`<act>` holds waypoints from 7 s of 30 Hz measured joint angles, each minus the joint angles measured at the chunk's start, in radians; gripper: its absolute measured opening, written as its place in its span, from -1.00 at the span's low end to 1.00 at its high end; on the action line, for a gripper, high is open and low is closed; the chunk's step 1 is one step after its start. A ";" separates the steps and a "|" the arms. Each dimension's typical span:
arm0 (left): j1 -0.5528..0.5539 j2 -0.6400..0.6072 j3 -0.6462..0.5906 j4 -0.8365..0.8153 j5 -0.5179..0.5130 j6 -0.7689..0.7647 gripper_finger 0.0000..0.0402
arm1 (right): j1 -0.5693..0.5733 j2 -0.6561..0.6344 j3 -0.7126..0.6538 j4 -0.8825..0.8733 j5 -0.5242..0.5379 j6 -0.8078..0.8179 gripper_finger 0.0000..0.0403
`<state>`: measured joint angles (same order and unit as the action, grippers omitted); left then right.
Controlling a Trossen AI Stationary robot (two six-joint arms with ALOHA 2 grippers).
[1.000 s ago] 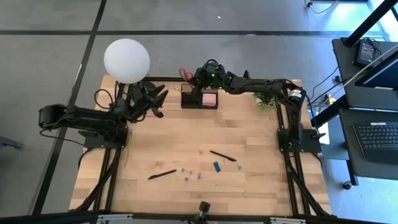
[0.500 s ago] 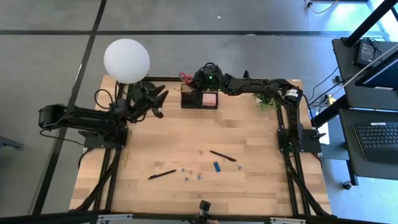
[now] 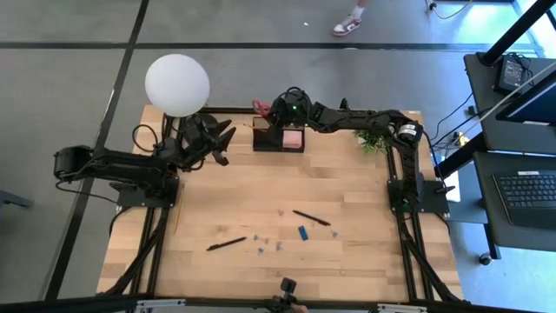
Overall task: Pick and place office supplies into organizer
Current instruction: Put the red scissors into the black desk organizer, then put the black pen into the black desk organizer
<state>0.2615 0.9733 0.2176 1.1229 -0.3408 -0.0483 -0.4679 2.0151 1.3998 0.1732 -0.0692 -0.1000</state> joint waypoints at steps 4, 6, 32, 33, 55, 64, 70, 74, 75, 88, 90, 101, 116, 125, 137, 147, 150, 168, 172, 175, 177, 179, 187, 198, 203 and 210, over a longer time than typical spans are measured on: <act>0.000 0.000 0.000 0.000 0.000 0.000 -0.26 | 0.000 0.000 0.000 -0.016 0.000 0.001 -0.72; 0.000 0.000 0.000 0.000 0.001 0.000 -0.26 | 0.000 0.000 0.000 -0.028 0.000 0.000 -0.70; 0.000 0.000 0.000 -0.001 0.002 0.009 -0.26 | 0.007 -0.024 0.002 -0.072 -0.003 0.065 -0.66; 0.000 0.000 0.000 -0.001 0.003 0.009 -0.26 | 0.008 -0.037 0.002 -0.096 -0.003 0.058 -0.66; -0.001 0.000 0.001 -0.005 0.055 0.027 -0.26 | 0.221 -0.349 0.002 -0.804 -0.067 0.083 -0.15; -0.001 0.000 0.001 -0.040 0.055 0.053 -0.26 | 0.397 -0.362 0.002 -1.157 -0.064 0.213 0.13; -0.001 0.000 0.001 -0.109 0.057 0.003 -0.26 | 0.504 -0.360 0.002 -1.230 -0.064 0.435 0.12; -0.001 0.000 0.001 -0.156 0.102 -0.018 -0.26 | 0.556 -0.360 0.002 -1.263 -0.064 0.539 0.08; -0.001 0.000 0.001 -0.162 0.107 -0.018 -0.26 | 0.570 -0.360 0.001 -1.269 -0.061 0.545 0.07; -0.001 0.000 0.001 -0.187 0.108 -0.018 -0.26 | 0.714 -0.214 0.000 -1.279 0.002 0.721 0.02; -0.001 0.000 0.001 -0.201 0.108 -0.018 -0.26 | 0.726 -0.191 0.000 -1.287 -0.032 0.754 0.02; -0.001 0.000 0.001 -0.247 0.151 -0.017 -0.26 | 0.739 -0.080 0.000 -1.294 -0.053 0.767 0.02; -0.001 0.000 0.001 -0.243 0.161 0.006 -0.26 | 0.734 -0.010 -0.061 -1.219 -0.068 0.706 0.02; -0.001 0.000 0.001 -0.235 0.161 0.008 -0.26 | 0.733 -0.021 -0.161 -1.121 -0.097 0.724 -0.06; 0.000 0.000 0.001 -0.229 0.161 0.009 -0.26 | 0.735 -0.019 -0.162 -1.123 -0.037 0.716 -0.32; 0.000 0.000 0.001 -0.229 0.161 0.009 -0.26 | 0.735 -0.019 -0.163 -1.119 -0.024 0.714 -0.54; 0.000 0.000 0.001 -0.229 0.161 0.009 -0.26 | 0.734 -0.019 -0.163 -1.119 -0.021 0.695 -0.63; 0.000 0.000 0.010 -0.244 0.228 0.009 -0.26 | 0.723 -0.022 -0.082 -1.227 -0.009 0.641 -0.74; 0.000 0.000 0.025 -0.245 0.235 0.010 -0.26 | 0.693 -0.052 -0.043 -1.245 -0.015 0.642 -0.74; 0.000 0.000 0.041 -0.261 0.252 0.017 -0.26 | 0.666 -0.082 -0.016 -1.269 -0.018 0.638 -0.74; 0.000 0.000 0.055 -0.291 0.274 0.021 -0.26 | 0.643 -0.114 0.002 -1.270 -0.019 0.633 -0.74; 0.000 0.000 0.072 -0.330 0.295 0.024 -0.26 | 0.620 -0.146 0.015 -1.273 -0.002 0.633 -0.74; -0.008 0.000 0.177 -0.513 0.307 0.100 -0.26 | 0.513 -0.311 0.062 -1.262 0.165 0.598 -0.74; -0.203 0.018 0.392 -0.757 -0.156 0.998 -0.26 | 0.274 -0.480 0.064 -0.949 -0.216 0.662 -0.74; -0.258 0.064 0.439 -0.752 -0.269 1.350 -0.26 | 0.221 -0.460 0.066 -0.701 -0.390 0.726 -0.74; -0.312 0.144 0.441 -0.621 -0.317 1.680 -0.26 | 0.181 -0.419 0.066 -0.580 -0.457 0.834 -0.74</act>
<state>-0.0501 1.1168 0.6590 0.5022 -0.6576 1.6322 -0.2864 1.5958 1.4654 -0.4066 -0.5260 0.7336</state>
